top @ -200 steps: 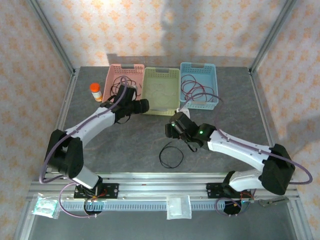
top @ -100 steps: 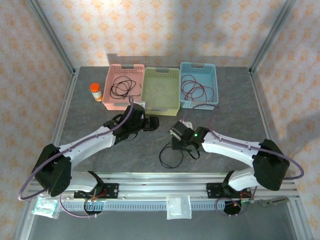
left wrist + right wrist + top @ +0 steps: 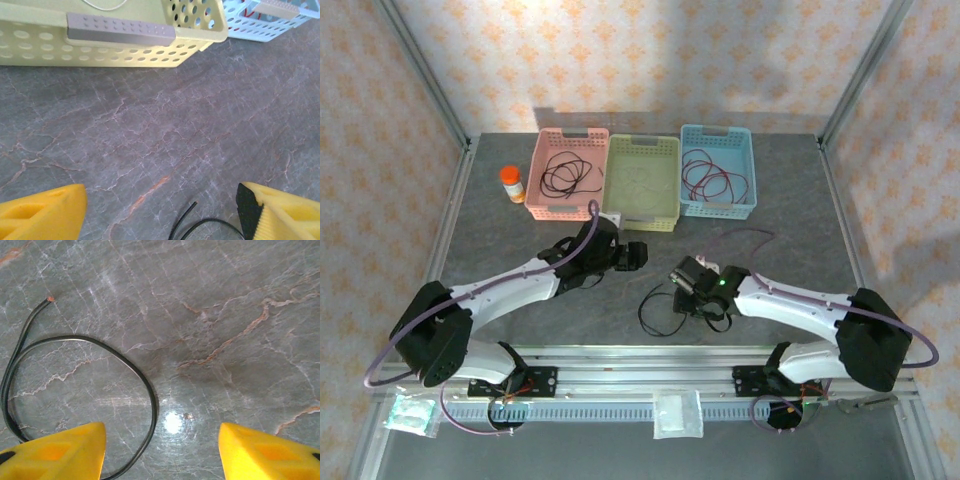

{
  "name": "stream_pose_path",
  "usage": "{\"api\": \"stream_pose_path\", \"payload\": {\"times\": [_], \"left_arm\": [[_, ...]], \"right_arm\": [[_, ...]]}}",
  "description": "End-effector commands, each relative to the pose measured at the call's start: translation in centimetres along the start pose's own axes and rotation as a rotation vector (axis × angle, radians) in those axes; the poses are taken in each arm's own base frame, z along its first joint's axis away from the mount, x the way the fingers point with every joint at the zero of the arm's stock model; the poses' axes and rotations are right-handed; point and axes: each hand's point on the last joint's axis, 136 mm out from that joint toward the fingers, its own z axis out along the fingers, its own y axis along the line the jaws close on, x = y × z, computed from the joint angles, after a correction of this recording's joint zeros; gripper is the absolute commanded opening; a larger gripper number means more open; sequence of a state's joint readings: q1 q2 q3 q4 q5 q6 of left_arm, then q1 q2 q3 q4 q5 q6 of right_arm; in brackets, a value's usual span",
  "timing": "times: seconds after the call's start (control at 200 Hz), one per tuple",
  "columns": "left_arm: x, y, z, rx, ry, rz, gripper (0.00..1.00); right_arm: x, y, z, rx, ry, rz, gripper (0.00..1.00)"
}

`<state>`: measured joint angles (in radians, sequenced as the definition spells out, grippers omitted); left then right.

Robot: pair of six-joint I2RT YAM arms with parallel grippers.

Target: Untangle the cables

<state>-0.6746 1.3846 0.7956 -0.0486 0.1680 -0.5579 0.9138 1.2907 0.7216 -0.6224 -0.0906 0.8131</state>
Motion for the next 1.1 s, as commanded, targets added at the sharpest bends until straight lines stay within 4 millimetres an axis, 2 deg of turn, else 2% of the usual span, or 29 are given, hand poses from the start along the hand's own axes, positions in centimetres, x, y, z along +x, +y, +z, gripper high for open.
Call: {"api": "stream_pose_path", "payload": {"times": [0.0,0.33,0.571,0.841,1.096], "left_arm": [[-1.0,-1.3,0.2,0.039,-0.033,-0.009,0.80],[-0.9,-0.8,0.1,0.032,-0.058,-0.016,0.80],[-1.2,-0.7,-0.2,0.025,-0.071,0.000,0.80],[-0.3,-2.3,-0.8,0.131,-0.036,0.017,0.83],[0.5,-2.3,-2.1,0.151,-0.019,0.034,0.87]], "right_arm": [[0.2,0.6,0.2,-0.002,0.008,-0.010,0.58],[0.7,0.4,1.5,0.100,0.056,-0.067,0.47],[1.1,1.2,2.7,0.128,0.100,-0.102,0.39],[1.7,0.3,3.6,0.174,0.127,-0.120,0.32],[1.8,-0.2,4.5,0.226,0.142,-0.159,0.26]]}}
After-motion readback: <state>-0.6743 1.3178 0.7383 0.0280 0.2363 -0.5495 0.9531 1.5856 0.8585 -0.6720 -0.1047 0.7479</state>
